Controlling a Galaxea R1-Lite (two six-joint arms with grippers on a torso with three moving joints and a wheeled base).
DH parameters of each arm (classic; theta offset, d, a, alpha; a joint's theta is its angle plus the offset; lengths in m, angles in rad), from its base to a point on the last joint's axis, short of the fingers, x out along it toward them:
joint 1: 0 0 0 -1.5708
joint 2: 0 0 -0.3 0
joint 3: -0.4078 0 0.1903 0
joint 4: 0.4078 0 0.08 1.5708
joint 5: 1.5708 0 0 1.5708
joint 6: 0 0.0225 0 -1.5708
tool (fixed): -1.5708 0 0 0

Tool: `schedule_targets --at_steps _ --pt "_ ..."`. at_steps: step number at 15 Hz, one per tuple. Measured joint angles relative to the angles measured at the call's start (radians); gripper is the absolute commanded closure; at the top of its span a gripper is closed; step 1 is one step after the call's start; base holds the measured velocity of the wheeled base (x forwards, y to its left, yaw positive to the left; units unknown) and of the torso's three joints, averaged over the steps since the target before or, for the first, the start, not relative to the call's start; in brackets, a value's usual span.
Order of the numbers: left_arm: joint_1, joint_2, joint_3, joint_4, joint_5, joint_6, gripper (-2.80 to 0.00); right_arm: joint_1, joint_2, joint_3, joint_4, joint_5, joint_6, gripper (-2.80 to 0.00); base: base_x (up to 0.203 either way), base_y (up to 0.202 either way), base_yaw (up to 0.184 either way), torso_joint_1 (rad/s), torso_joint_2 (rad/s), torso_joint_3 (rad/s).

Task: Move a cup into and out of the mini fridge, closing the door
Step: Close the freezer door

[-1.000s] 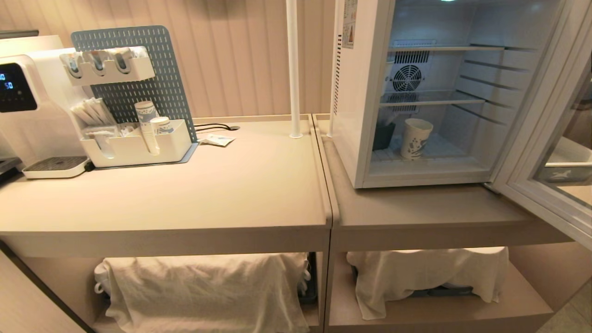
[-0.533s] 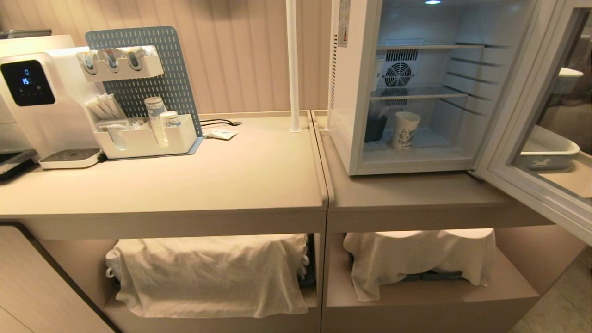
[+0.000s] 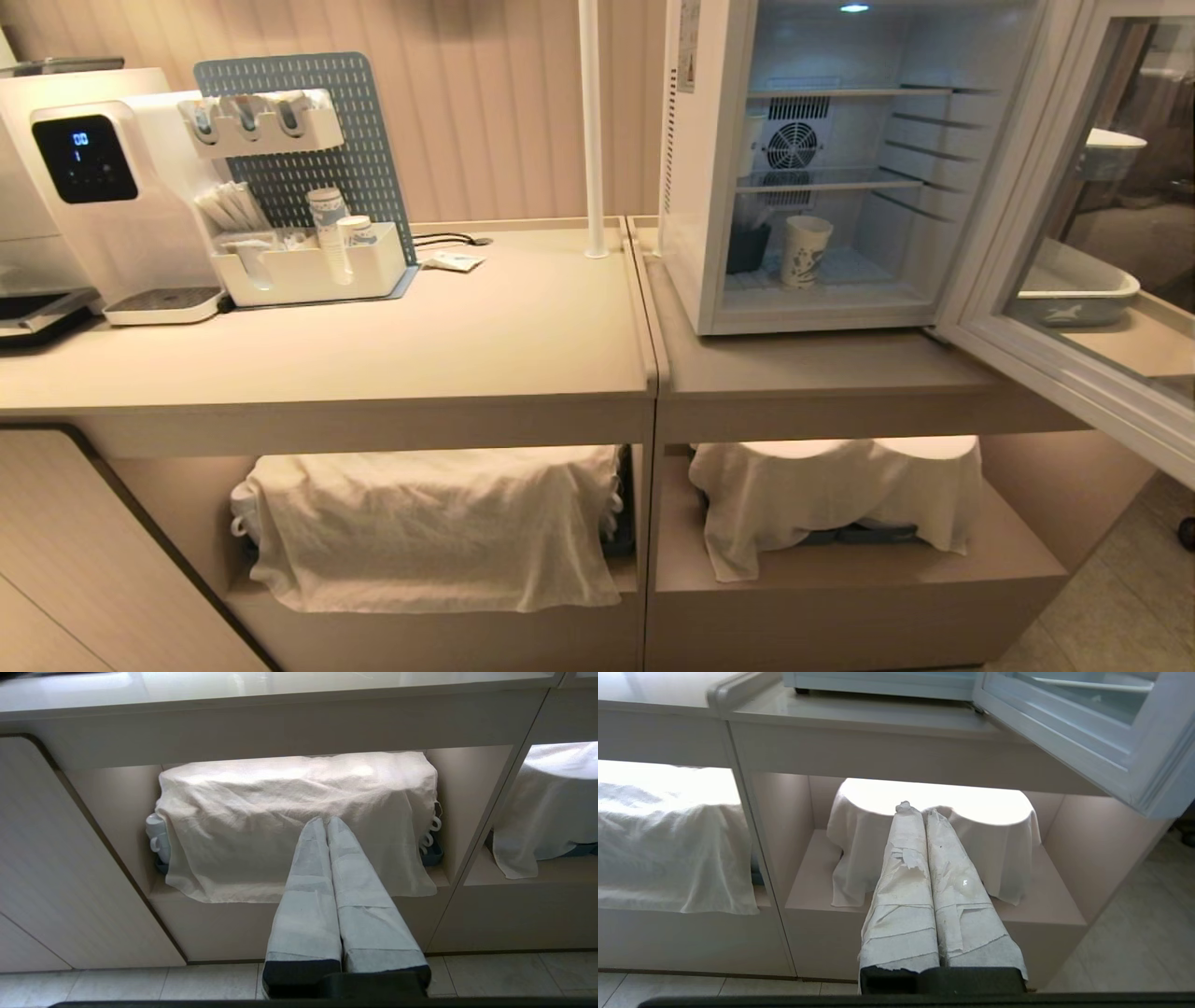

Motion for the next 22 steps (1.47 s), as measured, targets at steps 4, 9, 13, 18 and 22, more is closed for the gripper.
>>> schedule_targets --at_steps 4,9,13,18,22 --pt "0.002 0.0 0.0 0.0 -0.005 0.023 0.0 0.002 0.0 0.0 0.0 0.0 0.0 0.0 -0.002 -0.141 -0.002 0.003 0.0 0.002" --pt "0.001 0.0 0.0 0.0 -0.005 0.02 0.0 0.001 0.0 0.0 0.0 0.001 -0.001 0.0 0.0 -0.197 0.0 0.001 0.0 0.001" --pt "0.001 0.0 0.0 0.0 -0.004 0.019 0.0 0.001 0.0 0.0 0.001 0.0 -0.001 0.0 0.0 -0.195 0.0 0.005 0.0 0.003" --pt "0.002 0.0 0.0 -0.001 -0.004 0.019 0.0 0.001 0.0 0.0 0.001 0.0 -0.002 0.0 0.0 -0.192 -0.001 0.003 0.0 0.001" --pt "0.002 0.0 0.0 -0.002 -0.004 0.02 0.0 0.002 0.0 0.0 0.0 0.001 -0.001 0.0 0.0 -0.194 0.001 0.003 0.0 0.004"
